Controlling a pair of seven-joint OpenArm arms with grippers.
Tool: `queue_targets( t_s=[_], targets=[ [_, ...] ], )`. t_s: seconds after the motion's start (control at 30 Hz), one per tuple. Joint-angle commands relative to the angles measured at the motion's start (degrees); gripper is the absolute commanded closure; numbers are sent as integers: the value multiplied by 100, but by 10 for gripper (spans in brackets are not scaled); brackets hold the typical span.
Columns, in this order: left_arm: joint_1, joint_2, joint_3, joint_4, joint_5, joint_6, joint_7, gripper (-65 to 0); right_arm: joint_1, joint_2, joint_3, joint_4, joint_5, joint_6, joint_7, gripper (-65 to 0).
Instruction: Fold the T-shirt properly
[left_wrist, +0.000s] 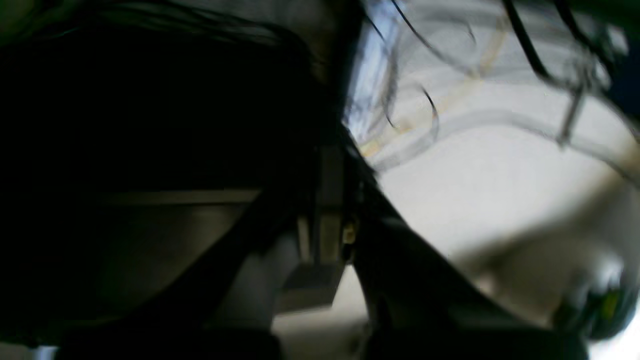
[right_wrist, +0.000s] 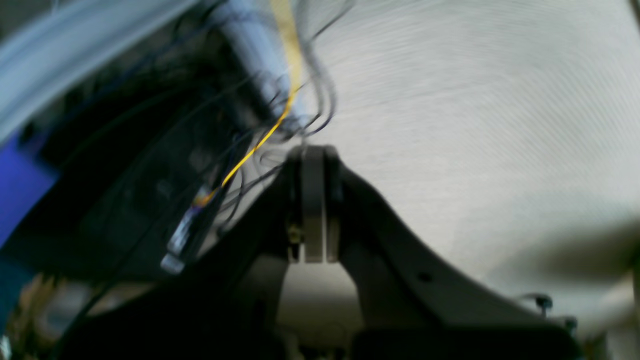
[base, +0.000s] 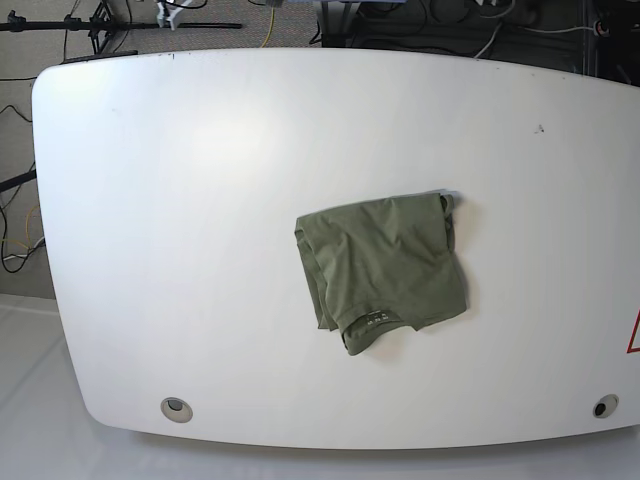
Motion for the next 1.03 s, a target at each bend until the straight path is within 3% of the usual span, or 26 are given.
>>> queue_targets(
  t_s=[0.0, 0.2, 0.63, 0.8, 1.0],
  targets=[
    [-54, -18, 70, -236, 366, 141, -41, 0, 131, -76, 15, -329, -470, 17, 144, 0],
    [-388, -18, 299, -833, 911, 792, -50, 0, 298, -472, 15, -347, -1050, 9, 206, 0],
    [-995, 17, 1161, -1748, 902, 1943, -41, 0, 606, -797, 6, -356, -1182, 9, 206, 0],
    [-1171, 97, 1363, -1880, 893, 2216, -24, 0, 615, -788, 15, -356, -1182, 9, 206, 0],
    [-1276, 114, 1380, -1915, 911, 2286, -15, 0, 615, -779, 33, -356, -1146, 9, 206, 0]
  ],
)
